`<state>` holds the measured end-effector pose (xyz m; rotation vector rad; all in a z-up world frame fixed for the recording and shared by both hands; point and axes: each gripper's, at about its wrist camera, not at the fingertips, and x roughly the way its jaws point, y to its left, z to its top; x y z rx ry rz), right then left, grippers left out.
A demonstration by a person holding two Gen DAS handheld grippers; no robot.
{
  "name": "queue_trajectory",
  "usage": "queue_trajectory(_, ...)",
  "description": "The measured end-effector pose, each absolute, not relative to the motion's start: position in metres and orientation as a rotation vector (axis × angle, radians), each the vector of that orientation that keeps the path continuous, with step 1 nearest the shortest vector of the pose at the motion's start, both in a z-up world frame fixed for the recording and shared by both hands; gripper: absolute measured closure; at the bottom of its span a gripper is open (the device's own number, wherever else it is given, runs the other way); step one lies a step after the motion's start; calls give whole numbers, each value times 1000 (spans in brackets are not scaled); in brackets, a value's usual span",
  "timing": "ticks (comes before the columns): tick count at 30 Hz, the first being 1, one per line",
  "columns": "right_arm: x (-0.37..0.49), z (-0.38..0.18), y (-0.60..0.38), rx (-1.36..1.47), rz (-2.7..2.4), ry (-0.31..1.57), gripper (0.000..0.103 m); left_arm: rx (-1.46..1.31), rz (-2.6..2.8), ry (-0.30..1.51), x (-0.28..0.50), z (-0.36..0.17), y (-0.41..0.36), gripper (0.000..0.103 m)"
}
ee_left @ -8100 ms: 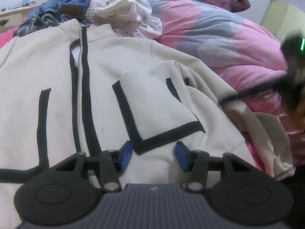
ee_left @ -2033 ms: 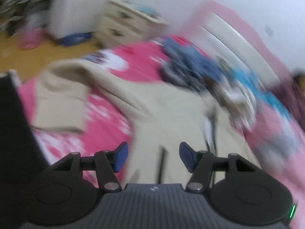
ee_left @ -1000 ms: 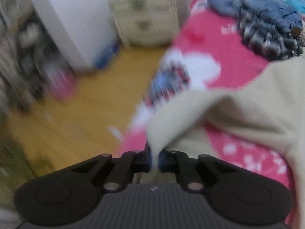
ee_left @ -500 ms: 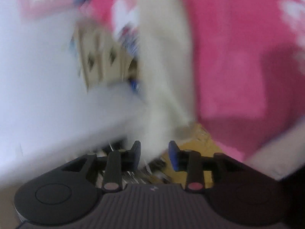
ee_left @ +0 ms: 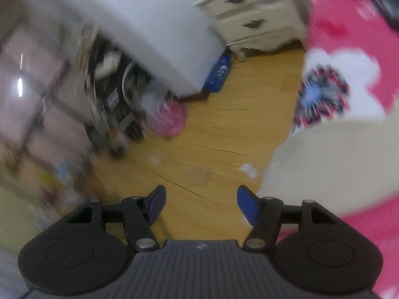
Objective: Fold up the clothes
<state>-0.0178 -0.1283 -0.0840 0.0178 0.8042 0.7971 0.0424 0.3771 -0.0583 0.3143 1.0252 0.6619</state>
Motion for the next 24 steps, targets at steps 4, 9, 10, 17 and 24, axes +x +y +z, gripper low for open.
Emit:
queue_trajectory(4,13,-54,-50,-217,1032,629,54,-11,738,873,15,-38,407,38)
queue_trajectory(9,59,-62,94,-512,1277,442,55,-294,819,717,-18,-24,434,38)
queue_trajectory(10,69,-68,124,-552,1313,424,56,-319,817,709,-21,-24,437,38)
queue_trajectory(17,127,-116,294,-768,1448,426,55,-208,726,667,-11,-35,437,37)
queue_trajectory(24,135,-130,340,-821,1539,593,83,-33,666,638,19,-60,430,37)
